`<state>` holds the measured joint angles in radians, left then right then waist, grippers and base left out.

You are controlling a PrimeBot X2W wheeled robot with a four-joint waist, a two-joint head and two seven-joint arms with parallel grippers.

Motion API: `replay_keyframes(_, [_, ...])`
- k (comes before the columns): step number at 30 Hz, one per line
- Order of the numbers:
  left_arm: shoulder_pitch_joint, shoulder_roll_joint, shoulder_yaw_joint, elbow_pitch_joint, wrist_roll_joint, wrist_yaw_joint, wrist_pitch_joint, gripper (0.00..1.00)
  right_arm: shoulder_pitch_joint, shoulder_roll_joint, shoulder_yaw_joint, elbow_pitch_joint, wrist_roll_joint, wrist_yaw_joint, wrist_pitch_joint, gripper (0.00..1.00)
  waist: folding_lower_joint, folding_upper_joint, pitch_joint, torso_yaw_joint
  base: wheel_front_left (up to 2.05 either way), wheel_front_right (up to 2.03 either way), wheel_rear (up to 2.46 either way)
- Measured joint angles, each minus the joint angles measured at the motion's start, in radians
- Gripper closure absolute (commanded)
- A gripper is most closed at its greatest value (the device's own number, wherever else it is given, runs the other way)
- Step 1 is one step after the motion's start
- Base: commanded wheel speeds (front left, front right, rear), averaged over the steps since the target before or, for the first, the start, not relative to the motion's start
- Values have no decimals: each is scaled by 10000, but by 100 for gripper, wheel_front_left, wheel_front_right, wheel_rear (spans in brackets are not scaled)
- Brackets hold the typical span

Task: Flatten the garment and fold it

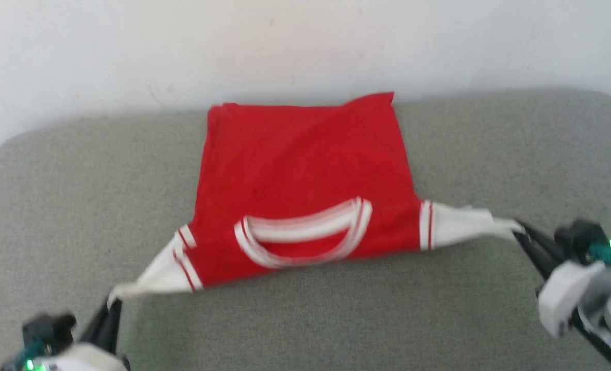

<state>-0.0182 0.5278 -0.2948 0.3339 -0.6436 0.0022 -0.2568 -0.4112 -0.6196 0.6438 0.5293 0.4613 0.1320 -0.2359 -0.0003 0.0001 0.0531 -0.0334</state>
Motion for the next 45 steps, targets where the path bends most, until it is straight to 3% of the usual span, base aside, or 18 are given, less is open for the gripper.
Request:
replay_keyframes(8, [1755,-102,-201,-336,-77,449,29,100,2697,-546,-1210,-1141,278,10,706,100,1,0,-658,-13,0,0,0])
replay_keyframes(21, [2864,-418,-240,-188,-119,802,12,100,5992,-138,-2857,-2592,-50,12,1923,100,3,-1,-714,-25,0,0,0])
replay_keyframes(22, [2856,-454,-234,-192,-71,811,12,100,6054,-65,-2918,-2692,-67,12,2042,96,3,0,-704,-15,0,0,0])
replay_keyframes(23, [2830,-491,-234,-203,-54,811,12,100,6077,-23,-2978,-2819,-81,10,2201,63,3,0,-694,-5,0,0,0])
replay_keyframes(24, [2803,-508,-236,-228,13,811,12,100,6077,-21,-3032,-2997,-127,10,2314,0,3,0,-686,4,0,0,0])
replay_keyframes(35, [2519,-568,-222,-884,742,882,0,100,5124,-286,-5229,-5156,-36,4,3106,0,3,0,-612,243,0,0,0])
replay_keyframes(41, [2014,-614,-224,-1523,1204,917,0,100,2678,-552,-5590,-5446,33,4,4009,0,3,0,-203,511,0,0,0])
replay_keyframes(44, [1751,-652,-284,-1674,1369,913,0,100,1617,-558,-5425,-5158,368,-2,4567,0,5,0,-1,640,0,0,0])
replay_keyframes(45, [1503,-723,-362,-1785,1532,911,0,100,627,-571,-5056,-4784,650,-4,5210,0,5,0,213,793,0,0,0])
